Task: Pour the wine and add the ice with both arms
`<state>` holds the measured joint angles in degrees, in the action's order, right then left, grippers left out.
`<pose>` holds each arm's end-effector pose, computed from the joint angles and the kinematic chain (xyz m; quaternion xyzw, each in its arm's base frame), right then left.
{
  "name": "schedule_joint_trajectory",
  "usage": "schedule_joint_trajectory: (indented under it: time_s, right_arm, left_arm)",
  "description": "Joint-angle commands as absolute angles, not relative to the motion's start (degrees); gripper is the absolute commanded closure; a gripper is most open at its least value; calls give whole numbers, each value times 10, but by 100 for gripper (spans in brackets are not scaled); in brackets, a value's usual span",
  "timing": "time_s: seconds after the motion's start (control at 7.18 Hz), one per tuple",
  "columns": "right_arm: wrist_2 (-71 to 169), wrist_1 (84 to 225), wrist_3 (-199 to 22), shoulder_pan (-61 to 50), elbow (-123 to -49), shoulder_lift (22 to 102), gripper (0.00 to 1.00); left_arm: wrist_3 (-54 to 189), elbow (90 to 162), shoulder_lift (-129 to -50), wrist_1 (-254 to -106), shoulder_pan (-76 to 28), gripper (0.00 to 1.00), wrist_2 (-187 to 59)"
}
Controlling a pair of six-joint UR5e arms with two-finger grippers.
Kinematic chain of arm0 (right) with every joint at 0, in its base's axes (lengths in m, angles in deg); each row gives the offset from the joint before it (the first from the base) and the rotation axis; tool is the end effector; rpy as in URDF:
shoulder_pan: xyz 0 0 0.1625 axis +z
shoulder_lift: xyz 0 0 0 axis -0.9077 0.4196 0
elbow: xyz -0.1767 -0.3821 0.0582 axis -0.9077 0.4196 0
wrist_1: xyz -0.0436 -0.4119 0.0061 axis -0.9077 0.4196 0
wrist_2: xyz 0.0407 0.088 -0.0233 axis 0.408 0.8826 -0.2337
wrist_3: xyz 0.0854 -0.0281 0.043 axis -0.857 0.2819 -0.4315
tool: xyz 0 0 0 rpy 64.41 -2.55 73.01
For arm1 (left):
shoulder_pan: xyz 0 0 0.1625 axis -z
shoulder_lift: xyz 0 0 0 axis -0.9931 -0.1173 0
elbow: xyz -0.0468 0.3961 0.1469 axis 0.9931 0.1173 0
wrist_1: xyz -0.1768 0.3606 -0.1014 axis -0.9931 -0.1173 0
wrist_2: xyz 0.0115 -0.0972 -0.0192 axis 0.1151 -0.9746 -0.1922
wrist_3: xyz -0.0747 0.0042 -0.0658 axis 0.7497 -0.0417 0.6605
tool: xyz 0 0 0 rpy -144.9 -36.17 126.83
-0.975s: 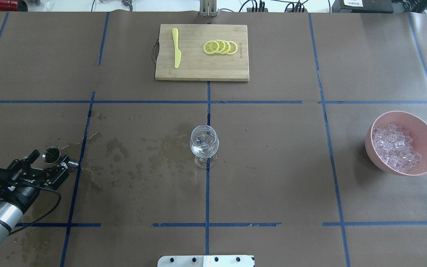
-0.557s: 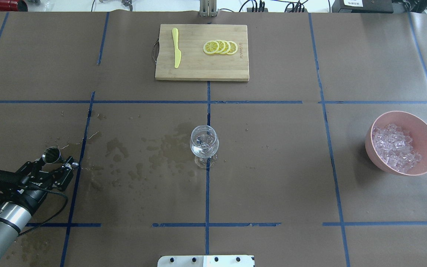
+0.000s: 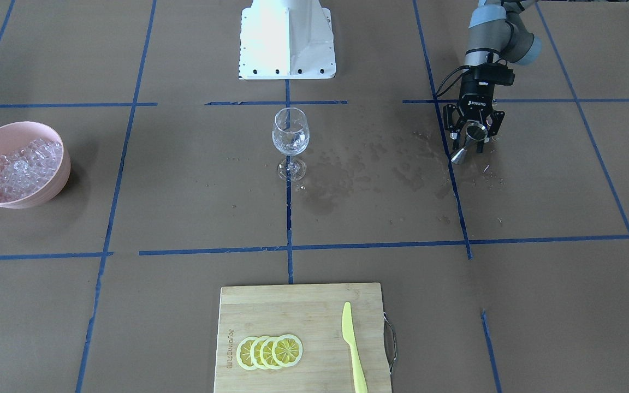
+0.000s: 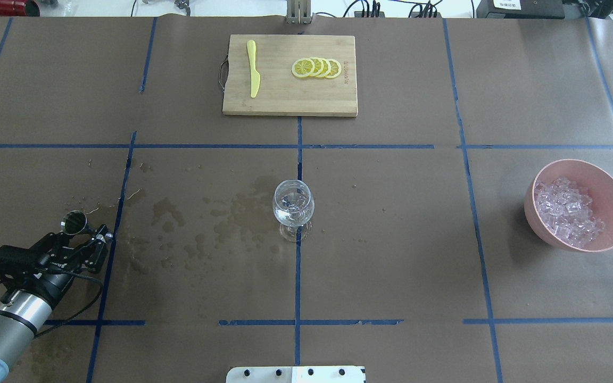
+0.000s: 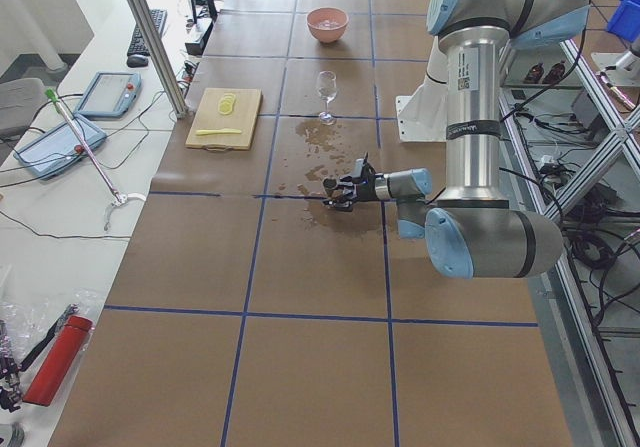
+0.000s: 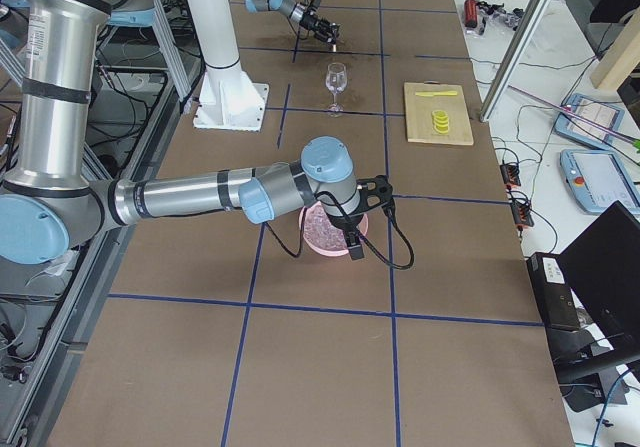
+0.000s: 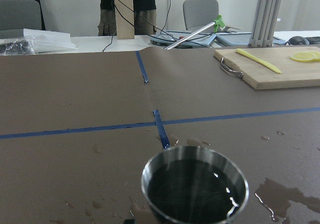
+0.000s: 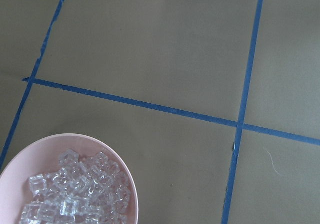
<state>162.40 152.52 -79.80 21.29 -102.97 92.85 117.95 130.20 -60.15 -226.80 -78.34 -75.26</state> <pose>0.0351 -0.4303 0.5396 0.1539 -0.3994 -0.0492 0.9024 0.3870 -0.2510 0.5407 0.5093 0.3738 -0.1364 0.7631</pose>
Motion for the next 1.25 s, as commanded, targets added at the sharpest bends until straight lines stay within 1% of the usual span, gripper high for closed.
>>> schedule_joint_trajectory:
  time_s: [0.0,0.28,1.11]
  right_arm:
    - [1624,1525,-798,213,-1030,929,0]
    - [1624,1525,-798,213,-1030,929,0]
    - [1624,1525,-798,213,-1030,929,0]
  left_arm:
    - [1179,1301,-602,-2268,-784,47,-753]
    - [1180,1300,-602,-2268,-788,49,-753]
    - [1180,1303,-601,-2271,-796,50,-749]
